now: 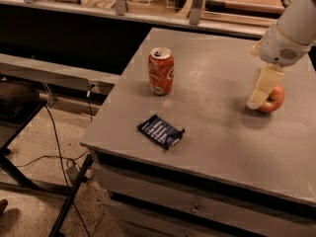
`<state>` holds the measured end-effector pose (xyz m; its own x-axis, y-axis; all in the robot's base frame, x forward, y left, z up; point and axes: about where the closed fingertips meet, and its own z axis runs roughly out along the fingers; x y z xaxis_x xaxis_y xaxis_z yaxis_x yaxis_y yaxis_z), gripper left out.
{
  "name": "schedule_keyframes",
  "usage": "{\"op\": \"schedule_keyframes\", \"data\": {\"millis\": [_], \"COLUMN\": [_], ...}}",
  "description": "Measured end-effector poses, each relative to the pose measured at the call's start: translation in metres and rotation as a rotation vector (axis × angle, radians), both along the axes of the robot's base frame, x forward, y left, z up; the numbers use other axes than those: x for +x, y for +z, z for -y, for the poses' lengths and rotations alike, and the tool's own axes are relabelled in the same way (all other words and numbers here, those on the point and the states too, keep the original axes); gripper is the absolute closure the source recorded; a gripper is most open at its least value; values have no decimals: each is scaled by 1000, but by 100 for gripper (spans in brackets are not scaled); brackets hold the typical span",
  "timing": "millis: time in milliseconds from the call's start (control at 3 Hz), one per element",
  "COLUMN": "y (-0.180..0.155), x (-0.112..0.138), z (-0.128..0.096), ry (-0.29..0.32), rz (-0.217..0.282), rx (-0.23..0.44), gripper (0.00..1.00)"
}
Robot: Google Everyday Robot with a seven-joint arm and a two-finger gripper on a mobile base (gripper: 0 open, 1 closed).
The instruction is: Pick apple
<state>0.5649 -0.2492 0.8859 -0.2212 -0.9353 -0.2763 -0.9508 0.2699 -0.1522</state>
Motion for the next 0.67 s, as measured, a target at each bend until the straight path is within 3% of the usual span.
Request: {"op": "schedule_keyframes", "data": {"millis": [667], "y": [-14], "x": [-5], "z": [28], "ry": [-110], "rz": [-47], "rx": [15], "gripper": [0]}}
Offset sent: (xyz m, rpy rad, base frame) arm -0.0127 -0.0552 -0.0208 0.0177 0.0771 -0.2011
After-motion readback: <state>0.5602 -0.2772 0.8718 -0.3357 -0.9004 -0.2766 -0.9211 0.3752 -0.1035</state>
